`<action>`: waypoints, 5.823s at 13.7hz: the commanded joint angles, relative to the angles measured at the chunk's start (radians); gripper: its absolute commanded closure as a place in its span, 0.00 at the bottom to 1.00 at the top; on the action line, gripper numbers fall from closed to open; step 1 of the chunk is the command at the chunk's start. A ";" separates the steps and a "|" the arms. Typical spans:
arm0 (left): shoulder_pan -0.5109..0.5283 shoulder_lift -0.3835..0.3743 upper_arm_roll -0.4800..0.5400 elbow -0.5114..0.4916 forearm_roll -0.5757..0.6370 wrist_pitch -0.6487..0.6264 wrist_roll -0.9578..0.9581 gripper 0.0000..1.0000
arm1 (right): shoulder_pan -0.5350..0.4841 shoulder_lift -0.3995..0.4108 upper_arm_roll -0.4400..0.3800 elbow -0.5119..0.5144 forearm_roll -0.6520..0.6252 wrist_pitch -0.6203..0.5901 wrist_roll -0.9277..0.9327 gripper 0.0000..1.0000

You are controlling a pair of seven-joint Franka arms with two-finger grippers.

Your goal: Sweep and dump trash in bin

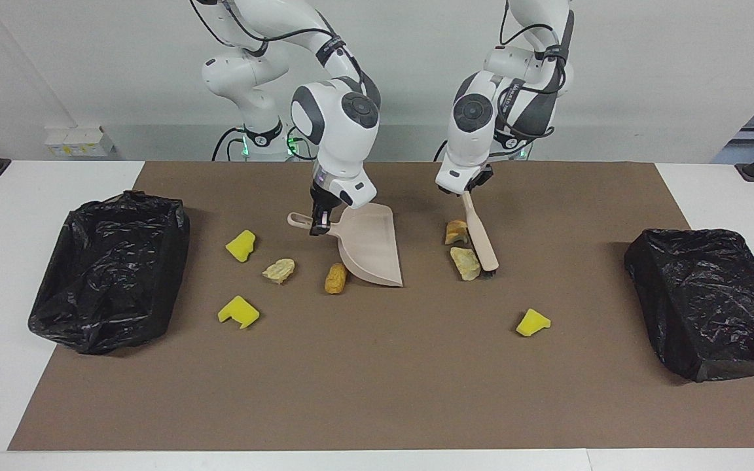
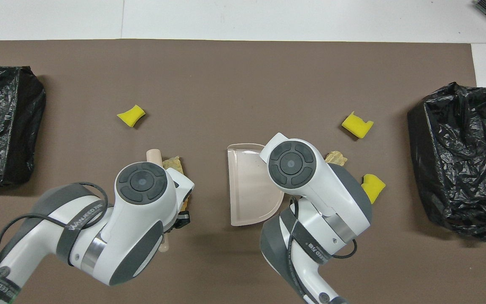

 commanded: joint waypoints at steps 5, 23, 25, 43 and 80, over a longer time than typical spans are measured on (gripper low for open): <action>0.206 0.010 0.004 0.025 0.103 0.163 0.563 1.00 | -0.010 0.040 0.007 -0.027 0.042 0.095 0.085 1.00; 0.394 0.137 0.001 -0.036 0.269 0.302 1.028 1.00 | 0.015 0.054 0.005 -0.021 0.039 0.061 0.099 1.00; 0.358 0.093 0.001 -0.108 0.269 0.281 0.974 1.00 | 0.010 0.056 0.005 -0.021 0.039 0.061 0.090 1.00; 0.068 -0.050 -0.005 -0.136 -0.054 -0.108 0.050 1.00 | -0.014 0.053 0.005 -0.032 0.001 0.048 -0.043 1.00; 0.016 0.114 -0.009 0.111 -0.191 0.069 0.317 1.00 | -0.083 0.030 0.005 -0.099 0.013 0.221 -0.151 1.00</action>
